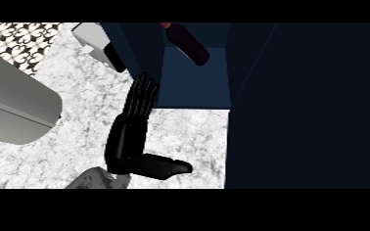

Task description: Pick up the wine, place it into the cabinet and close the cabinet

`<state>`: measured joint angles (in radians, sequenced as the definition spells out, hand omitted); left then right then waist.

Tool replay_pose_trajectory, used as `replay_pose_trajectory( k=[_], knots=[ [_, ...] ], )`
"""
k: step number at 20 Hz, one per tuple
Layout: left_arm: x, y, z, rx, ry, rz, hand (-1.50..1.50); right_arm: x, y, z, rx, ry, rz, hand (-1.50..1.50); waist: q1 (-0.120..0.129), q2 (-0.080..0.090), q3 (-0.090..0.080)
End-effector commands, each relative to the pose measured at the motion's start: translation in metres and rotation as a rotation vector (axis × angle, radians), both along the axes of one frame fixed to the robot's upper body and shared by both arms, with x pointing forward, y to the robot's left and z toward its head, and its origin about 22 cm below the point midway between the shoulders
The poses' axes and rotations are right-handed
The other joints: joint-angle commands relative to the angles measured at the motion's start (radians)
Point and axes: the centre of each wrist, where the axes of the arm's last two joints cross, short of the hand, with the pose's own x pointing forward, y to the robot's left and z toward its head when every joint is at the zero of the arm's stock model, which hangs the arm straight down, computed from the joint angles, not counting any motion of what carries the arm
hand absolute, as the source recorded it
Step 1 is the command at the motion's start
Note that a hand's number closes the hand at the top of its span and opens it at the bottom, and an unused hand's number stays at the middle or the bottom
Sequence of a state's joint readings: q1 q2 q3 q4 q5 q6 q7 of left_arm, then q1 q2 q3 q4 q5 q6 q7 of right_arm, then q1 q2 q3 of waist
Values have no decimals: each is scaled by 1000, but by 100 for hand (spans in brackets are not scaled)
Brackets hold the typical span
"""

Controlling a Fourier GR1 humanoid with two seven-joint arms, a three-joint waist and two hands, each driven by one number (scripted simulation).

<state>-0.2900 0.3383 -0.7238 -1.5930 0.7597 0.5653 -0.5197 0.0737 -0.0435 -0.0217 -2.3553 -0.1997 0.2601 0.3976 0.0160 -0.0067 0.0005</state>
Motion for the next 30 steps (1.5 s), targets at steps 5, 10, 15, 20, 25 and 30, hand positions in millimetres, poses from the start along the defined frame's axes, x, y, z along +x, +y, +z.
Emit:
replay_pose_trajectory(
  k=[5,10,15,20,25,30],
  knots=[
    [-53,20,26,-6,-40,18,-150,-10,-6,1,-128,5,79,150,-10,3,0],
    [-71,49,32,7,-23,85,-150,1,-1,-4,-282,36,286,150,7,2,0],
    [-97,77,44,32,-33,163,-150,-16,16,7,-266,75,385,150,2,3,-1],
    [-107,109,35,6,-40,201,-150,-46,34,15,-186,131,497,150,-2,2,-3],
    [-126,142,46,18,-28,225,-150,-37,70,6,-192,118,546,150,3,1,-2],
    [-134,164,62,7,-47,232,-150,-51,101,25,-167,85,542,150,2,-2,-3]
  ],
)
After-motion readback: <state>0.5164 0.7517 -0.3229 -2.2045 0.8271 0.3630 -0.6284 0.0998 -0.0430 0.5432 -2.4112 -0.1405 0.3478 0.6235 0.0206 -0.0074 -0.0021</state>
